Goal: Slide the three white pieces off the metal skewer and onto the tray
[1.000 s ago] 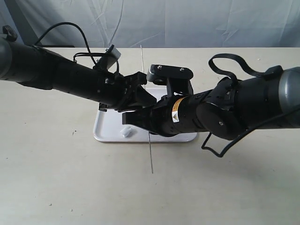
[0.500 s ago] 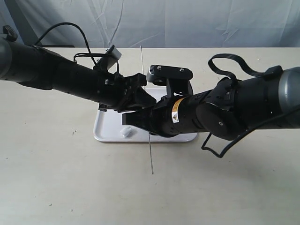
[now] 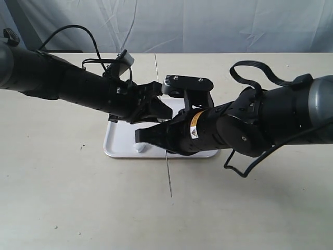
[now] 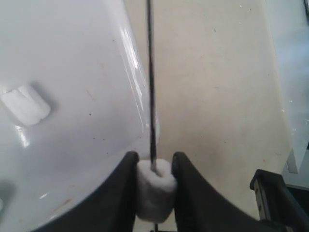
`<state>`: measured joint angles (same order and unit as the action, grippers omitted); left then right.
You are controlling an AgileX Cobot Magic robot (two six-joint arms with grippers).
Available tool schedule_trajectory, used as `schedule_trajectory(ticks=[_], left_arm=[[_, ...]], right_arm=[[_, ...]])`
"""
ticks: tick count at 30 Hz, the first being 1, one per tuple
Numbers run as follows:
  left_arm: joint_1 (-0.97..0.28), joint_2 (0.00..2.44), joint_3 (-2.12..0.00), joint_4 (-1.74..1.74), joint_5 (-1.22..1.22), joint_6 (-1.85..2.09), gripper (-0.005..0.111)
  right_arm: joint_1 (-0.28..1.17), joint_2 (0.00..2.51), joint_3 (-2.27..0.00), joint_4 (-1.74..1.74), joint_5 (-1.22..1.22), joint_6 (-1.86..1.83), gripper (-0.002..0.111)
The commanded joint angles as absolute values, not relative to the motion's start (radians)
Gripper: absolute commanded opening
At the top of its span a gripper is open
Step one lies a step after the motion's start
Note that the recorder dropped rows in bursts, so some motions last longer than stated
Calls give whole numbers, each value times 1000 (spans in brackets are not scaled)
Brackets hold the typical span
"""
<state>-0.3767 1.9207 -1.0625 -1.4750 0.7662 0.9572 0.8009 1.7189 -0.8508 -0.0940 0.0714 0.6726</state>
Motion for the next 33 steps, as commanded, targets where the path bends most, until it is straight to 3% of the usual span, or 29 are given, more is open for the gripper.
schedule_trajectory(ticks=[1, 17, 33], left_arm=[[-377, 1920, -1065, -1490, 740, 964, 23], [-377, 1920, -1065, -1536, 631, 983, 17], [-377, 1920, -1065, -1540, 417, 986, 17]], right_arm=[[810, 1721, -856, -100, 95, 669, -1], [880, 1711, -856, -82, 220, 669, -1], [967, 1695, -856, -43, 566, 661, -1]])
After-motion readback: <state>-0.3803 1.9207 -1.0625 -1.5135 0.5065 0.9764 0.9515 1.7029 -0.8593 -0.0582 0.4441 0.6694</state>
